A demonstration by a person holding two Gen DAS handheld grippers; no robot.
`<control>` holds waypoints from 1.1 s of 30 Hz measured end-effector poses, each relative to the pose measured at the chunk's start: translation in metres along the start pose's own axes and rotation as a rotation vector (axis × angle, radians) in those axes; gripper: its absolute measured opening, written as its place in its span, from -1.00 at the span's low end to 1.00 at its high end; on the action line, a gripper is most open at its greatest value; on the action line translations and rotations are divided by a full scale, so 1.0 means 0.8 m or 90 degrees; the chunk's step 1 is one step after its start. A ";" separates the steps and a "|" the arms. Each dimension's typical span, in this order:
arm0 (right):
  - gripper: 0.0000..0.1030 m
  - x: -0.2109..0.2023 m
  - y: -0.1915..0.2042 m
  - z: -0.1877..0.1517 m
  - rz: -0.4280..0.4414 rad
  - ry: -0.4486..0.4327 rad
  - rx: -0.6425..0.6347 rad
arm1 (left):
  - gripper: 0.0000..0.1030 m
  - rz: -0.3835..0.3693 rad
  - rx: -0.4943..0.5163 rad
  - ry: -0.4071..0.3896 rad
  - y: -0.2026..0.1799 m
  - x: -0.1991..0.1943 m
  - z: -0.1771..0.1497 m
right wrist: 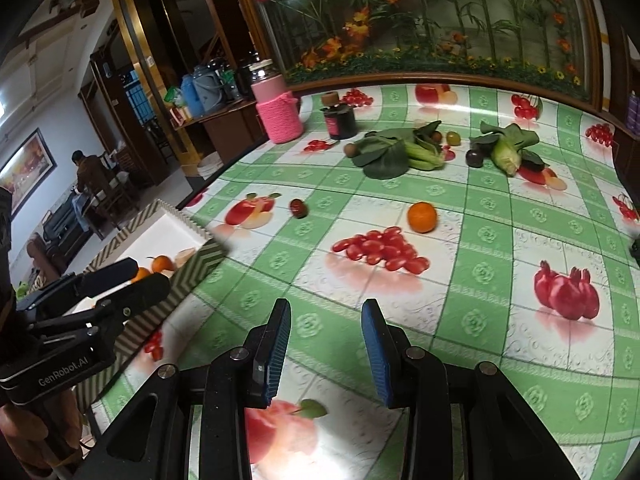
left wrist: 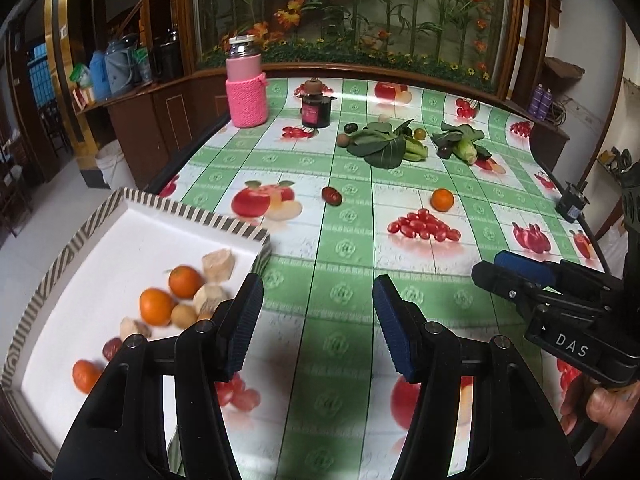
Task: Organize fruits
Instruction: 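Move left tool back over the table toward a red date while right tool carries its orange, then lower left tool onto the red date and close its fingers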
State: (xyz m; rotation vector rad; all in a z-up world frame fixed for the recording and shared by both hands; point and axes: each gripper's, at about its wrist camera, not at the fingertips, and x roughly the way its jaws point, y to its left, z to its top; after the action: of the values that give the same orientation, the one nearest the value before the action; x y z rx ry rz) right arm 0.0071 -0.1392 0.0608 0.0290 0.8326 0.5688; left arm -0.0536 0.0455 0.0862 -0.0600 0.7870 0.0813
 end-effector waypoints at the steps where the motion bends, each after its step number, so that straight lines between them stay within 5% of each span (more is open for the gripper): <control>1: -0.30 0.003 -0.004 0.002 -0.003 0.003 0.000 | 0.12 0.001 0.001 0.001 -0.002 0.003 0.002; 21: -0.26 0.108 -0.087 0.078 -0.081 0.055 -0.007 | 0.11 -0.027 -0.056 0.088 0.003 0.109 0.064; 33: -0.43 0.123 -0.113 0.077 -0.027 0.031 0.022 | 0.11 -0.038 -0.122 0.137 0.011 0.169 0.102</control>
State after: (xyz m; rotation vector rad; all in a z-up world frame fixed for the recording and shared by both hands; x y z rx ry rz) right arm 0.1454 -0.1562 0.0129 0.0292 0.8883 0.5163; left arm 0.0981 0.0682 0.0474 -0.2768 0.9905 0.0941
